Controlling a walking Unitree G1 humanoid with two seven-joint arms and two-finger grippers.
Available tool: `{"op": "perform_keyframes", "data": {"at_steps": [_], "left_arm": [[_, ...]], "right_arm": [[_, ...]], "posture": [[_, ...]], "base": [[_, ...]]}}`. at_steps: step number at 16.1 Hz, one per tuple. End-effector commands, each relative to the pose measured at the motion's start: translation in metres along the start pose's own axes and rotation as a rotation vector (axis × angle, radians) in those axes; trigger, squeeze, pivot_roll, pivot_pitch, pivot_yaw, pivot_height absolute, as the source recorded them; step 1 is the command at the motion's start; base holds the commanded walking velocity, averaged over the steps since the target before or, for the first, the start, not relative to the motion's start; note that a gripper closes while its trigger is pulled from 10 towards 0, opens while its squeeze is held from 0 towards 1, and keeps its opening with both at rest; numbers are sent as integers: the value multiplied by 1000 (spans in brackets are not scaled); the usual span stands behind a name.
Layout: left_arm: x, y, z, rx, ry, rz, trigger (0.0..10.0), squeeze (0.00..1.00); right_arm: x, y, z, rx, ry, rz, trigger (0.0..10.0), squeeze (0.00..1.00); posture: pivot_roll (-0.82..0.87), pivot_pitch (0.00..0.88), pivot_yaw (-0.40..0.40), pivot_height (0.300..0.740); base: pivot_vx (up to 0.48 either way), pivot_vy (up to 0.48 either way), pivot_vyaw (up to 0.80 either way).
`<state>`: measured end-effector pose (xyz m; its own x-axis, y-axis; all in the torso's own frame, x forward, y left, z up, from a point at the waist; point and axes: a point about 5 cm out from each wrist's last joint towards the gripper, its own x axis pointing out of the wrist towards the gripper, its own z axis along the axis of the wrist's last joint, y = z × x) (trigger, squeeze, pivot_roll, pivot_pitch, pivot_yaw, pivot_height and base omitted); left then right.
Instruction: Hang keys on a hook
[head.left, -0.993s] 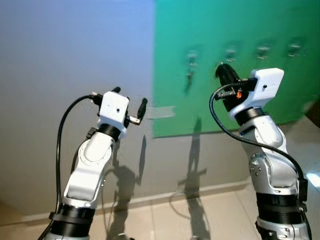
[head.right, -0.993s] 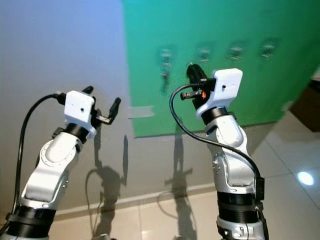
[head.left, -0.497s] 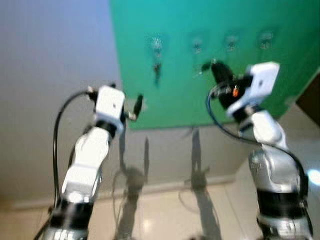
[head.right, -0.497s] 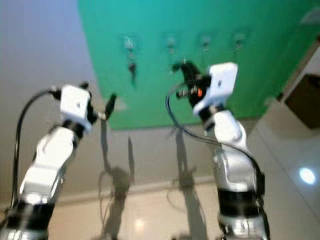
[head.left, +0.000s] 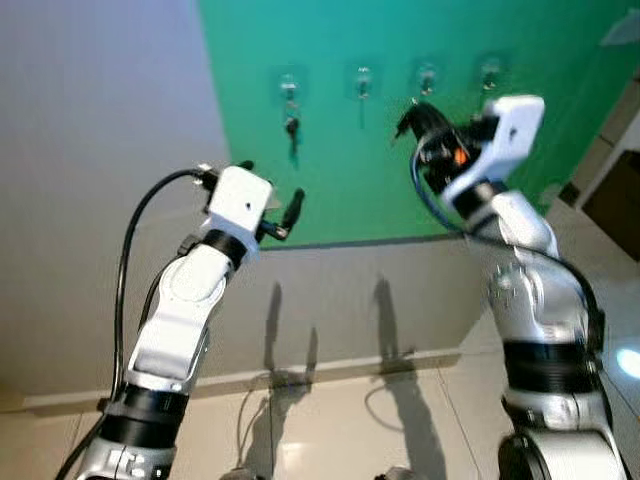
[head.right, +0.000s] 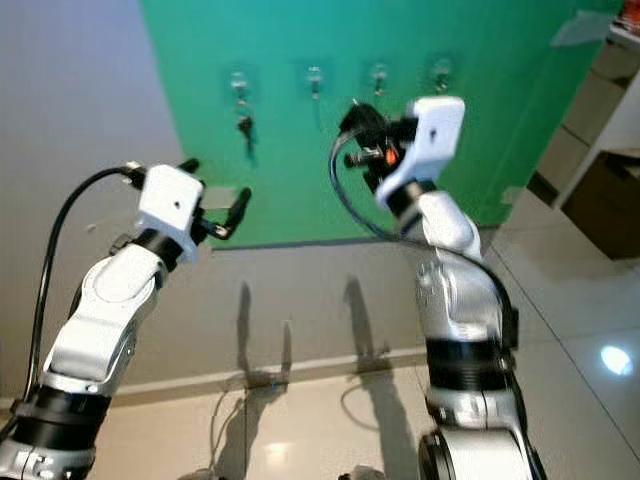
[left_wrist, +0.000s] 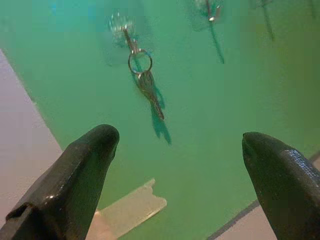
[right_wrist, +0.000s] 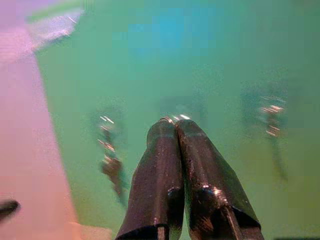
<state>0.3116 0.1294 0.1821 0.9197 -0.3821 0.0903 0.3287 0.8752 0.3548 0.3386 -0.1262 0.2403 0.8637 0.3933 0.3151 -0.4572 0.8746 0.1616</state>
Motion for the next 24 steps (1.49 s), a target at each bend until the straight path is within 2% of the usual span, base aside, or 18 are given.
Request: {"op": "perform_keyframes", "data": {"at_steps": [1,6,9,12,19,24], "left_arm": [[5,-2,10,23,-22,-28,10000,0],[10,1,19,25,-36,-35,10000,0],[11,3,23,25,-47,-27,10000,0],[11,1,23,16,-49,-30,10000,0],[12,-2,24,13,-53,-39,10000,0],[13,-3,25,14,-57,-41,10000,0]], "right_arm": [[4,-5,2,38,6,-3,10000,0],[28,-6,2,166,52,71,10000,0],[39,-8,-4,217,93,97,10000,0],[44,-10,-8,224,115,104,10000,0],[58,-16,-10,265,119,85,10000,0],[64,-29,-8,345,99,-13,10000,0]], "posture": [[-72,0,5,718],[-65,0,-15,718],[-62,0,-26,718],[-57,0,-40,718],[-54,0,-38,718],[-52,0,-44,718]], "base": [[0,0,0],[0,0,0],[0,0,0],[0,0,0],[0,0,0],[0,0,0]]}}
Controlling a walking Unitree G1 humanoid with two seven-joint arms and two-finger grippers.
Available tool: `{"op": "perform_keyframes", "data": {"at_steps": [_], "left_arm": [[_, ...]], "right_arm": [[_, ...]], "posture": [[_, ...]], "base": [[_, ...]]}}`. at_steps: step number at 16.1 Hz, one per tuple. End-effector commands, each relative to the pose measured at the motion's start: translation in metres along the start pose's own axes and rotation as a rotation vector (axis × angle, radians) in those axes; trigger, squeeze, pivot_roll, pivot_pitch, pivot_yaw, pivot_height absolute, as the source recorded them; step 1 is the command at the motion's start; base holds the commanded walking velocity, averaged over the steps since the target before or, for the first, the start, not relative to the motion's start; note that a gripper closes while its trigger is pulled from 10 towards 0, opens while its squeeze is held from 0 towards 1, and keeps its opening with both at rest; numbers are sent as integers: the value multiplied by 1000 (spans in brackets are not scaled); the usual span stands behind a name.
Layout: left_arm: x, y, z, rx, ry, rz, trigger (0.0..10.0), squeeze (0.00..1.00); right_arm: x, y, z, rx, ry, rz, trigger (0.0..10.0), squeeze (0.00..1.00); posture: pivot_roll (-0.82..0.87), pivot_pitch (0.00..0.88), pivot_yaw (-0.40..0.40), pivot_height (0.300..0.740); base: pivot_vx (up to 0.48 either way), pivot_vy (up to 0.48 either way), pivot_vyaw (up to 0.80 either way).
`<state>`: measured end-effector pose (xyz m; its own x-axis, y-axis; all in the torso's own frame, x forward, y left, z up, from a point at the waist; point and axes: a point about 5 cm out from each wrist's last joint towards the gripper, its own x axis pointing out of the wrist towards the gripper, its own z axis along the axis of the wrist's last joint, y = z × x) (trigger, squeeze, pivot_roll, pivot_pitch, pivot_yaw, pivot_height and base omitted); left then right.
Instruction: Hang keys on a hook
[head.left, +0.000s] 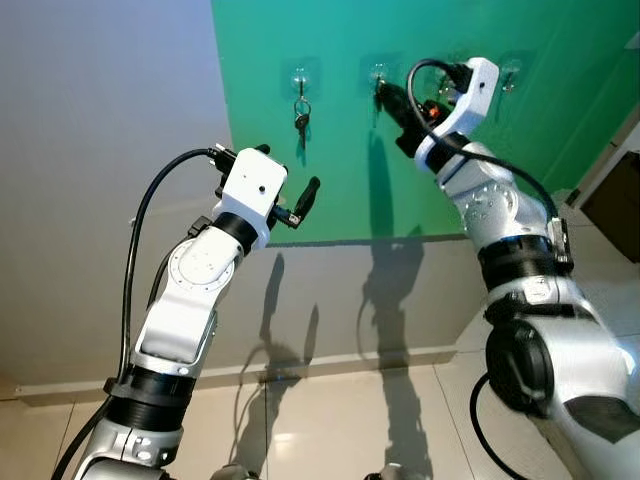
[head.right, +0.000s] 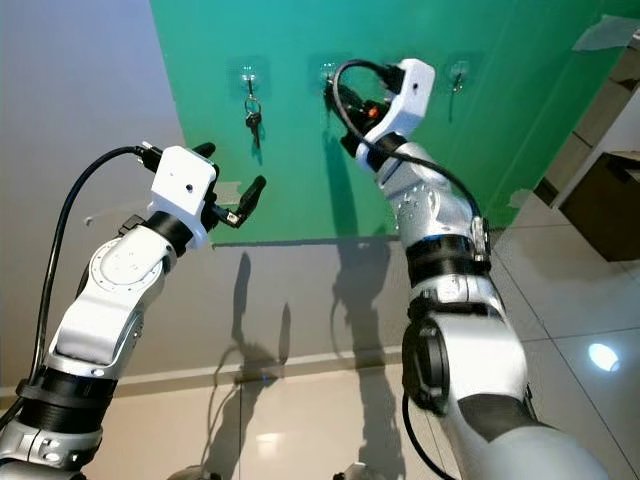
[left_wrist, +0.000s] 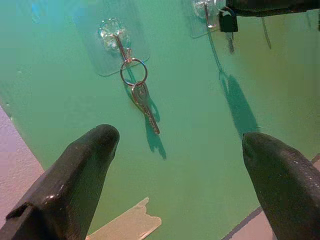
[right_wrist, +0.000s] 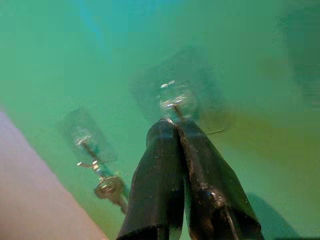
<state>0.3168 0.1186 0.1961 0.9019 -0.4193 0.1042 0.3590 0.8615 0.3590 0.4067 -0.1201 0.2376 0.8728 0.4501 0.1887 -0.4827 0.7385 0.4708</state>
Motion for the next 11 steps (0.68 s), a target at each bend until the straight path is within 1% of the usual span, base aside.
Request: {"op": "perform_keyframes", "data": {"at_steps": [1,4,7,9,11], "left_arm": [[3,0,10,13,-29,-8,10000,0],[4,0,9,14,-29,-8,10000,0],[4,0,9,14,-30,-9,10000,0],[3,0,9,13,-30,-11,10000,0],[3,0,9,12,-30,-15,10000,0]], "right_arm": [[2,0,12,11,-44,-14,10000,0],[2,-8,6,52,-6,-66,10000,0],[3,-10,4,86,-1,-68,10000,0],[3,-10,3,55,6,-69,10000,0],[5,-7,5,71,-9,-53,10000,0]], "posture": [[-52,0,-44,718],[-52,0,-42,718],[-50,0,-42,718],[-49,0,-43,718],[-49,0,-40,718]], "base": [[0,0,0],[0,0,0],[0,0,0],[0,0,0],[0,0,0]]}}
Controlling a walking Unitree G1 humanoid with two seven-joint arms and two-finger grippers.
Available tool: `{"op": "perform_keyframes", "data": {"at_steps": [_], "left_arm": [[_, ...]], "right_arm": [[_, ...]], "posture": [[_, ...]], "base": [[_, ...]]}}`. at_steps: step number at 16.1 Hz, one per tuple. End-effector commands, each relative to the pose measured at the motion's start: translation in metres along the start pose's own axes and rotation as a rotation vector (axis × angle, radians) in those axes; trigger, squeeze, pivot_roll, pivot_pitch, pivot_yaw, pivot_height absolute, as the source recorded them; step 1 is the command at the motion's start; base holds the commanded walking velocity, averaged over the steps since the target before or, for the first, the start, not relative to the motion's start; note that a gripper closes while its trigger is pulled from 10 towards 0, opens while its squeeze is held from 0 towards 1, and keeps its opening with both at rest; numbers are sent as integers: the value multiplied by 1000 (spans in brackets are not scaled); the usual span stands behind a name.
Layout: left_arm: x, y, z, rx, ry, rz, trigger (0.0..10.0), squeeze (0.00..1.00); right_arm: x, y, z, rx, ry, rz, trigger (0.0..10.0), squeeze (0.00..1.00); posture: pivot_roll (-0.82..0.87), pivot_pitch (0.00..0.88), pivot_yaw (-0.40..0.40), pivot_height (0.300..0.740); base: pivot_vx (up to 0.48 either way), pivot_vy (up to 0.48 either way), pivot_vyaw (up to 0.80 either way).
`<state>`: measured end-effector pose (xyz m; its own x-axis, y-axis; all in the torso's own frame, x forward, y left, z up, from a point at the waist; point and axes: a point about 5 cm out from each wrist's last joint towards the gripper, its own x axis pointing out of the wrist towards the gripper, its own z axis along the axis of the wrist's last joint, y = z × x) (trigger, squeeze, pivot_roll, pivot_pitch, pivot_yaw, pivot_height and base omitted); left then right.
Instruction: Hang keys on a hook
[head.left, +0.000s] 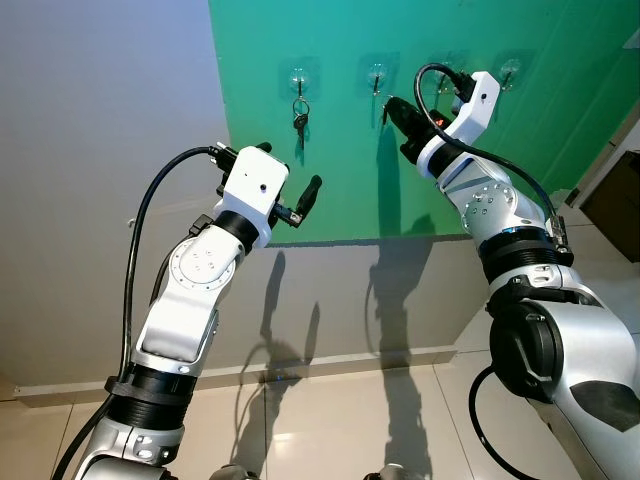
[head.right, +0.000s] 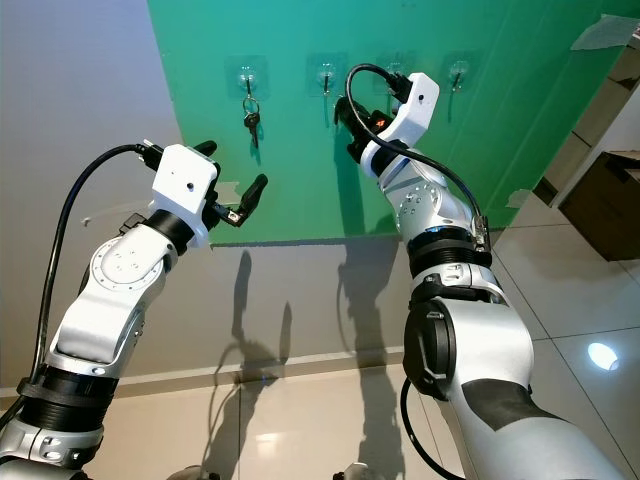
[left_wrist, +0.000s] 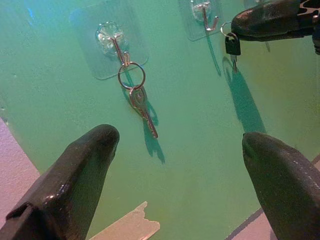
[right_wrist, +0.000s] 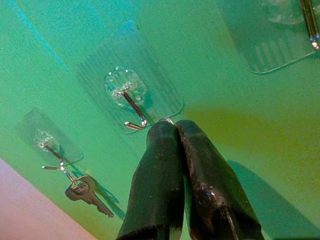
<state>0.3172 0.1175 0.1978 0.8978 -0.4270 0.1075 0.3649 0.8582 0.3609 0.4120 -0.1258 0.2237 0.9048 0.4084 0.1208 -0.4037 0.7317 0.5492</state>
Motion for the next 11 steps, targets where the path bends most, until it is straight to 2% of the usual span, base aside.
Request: {"op": "perform_keyframes", "data": {"at_steps": [1,6,11], "left_arm": [[2,0,7,11,-24,-11,10000,0],[1,-1,8,11,-26,-15,10000,0],[0,-2,9,8,-26,-13,10000,0]], "right_arm": [[5,10,15,5,-39,48,10000,0],[6,16,11,-8,21,129,10000,0],[8,19,16,12,0,129,10000,0]], "posture": [[-49,0,-40,718],[-49,0,-37,718],[-50,0,-42,718]], "base": [[0,0,0],[0,0,0],[0,0,0]]}}
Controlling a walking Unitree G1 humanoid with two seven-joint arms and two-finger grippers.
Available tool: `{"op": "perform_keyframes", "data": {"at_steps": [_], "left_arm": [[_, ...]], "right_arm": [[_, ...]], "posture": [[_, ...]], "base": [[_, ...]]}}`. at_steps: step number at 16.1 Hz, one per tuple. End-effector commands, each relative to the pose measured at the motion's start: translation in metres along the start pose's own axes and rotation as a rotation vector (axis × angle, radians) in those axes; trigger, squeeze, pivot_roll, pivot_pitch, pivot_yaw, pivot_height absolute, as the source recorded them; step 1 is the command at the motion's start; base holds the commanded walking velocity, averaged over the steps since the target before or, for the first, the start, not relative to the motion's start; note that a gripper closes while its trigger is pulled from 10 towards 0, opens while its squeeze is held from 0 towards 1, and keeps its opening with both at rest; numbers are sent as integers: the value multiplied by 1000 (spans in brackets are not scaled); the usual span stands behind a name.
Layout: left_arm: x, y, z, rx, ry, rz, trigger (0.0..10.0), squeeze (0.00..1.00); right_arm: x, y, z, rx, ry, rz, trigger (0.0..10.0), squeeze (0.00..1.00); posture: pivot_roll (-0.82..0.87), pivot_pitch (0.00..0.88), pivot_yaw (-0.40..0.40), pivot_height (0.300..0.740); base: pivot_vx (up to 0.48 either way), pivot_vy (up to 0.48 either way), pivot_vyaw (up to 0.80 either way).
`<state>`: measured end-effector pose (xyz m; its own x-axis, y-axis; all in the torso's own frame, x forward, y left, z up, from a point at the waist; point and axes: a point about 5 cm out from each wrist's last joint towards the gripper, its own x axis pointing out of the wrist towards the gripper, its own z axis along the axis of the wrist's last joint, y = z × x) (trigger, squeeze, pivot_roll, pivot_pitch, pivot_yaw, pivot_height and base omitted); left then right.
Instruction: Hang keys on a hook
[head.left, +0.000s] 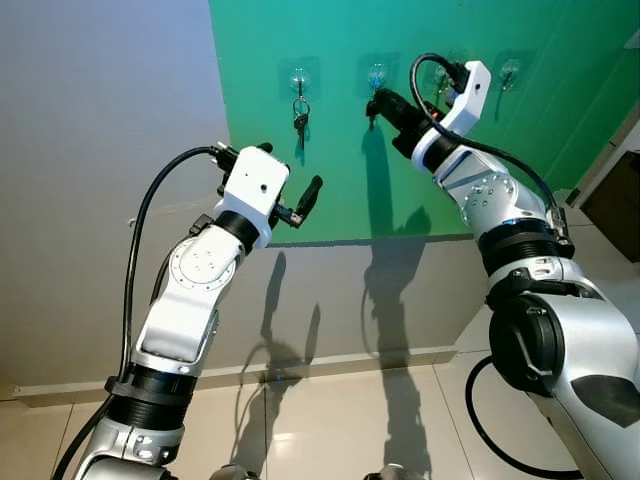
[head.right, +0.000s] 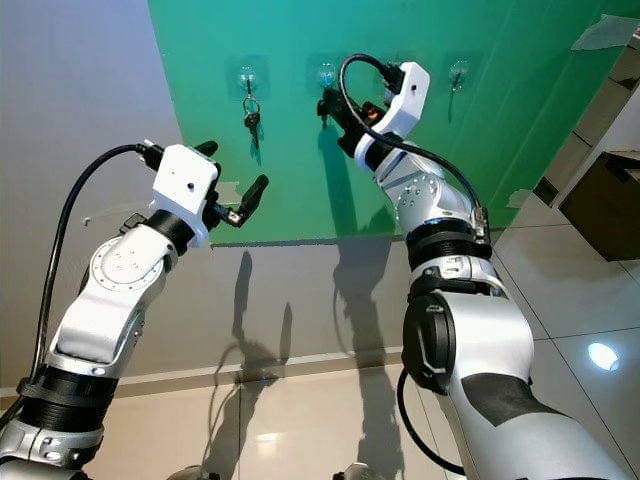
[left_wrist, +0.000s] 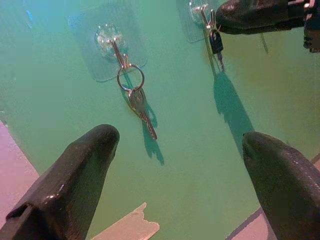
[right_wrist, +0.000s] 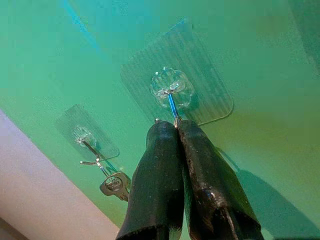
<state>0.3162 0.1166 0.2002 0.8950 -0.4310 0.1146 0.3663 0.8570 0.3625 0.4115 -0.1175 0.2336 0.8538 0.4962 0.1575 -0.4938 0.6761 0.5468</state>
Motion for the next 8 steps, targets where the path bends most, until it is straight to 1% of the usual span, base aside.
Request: {"op": "perform_keyframes", "data": {"at_steps": [1,3,5,8], "left_arm": [[1,-2,7,5,-17,-10,10000,0],[1,-3,7,4,-17,-10,10000,0],[1,-3,7,5,-16,-10,10000,0],[2,-2,7,4,-12,-11,10000,0]], "right_arm": [[4,7,13,-5,-26,26,10000,0],[4,7,14,-2,-33,26,10000,0],[4,7,11,-13,-18,19,10000,0],[1,-1,0,-35,28,-35,10000,0]], "posture": [[-50,0,-44,718],[-49,0,-45,718],[-48,0,-46,718],[-48,0,-46,718]], "base": [[0,0,0],[0,0,0],[0,0,0],[0,0,0]]}}
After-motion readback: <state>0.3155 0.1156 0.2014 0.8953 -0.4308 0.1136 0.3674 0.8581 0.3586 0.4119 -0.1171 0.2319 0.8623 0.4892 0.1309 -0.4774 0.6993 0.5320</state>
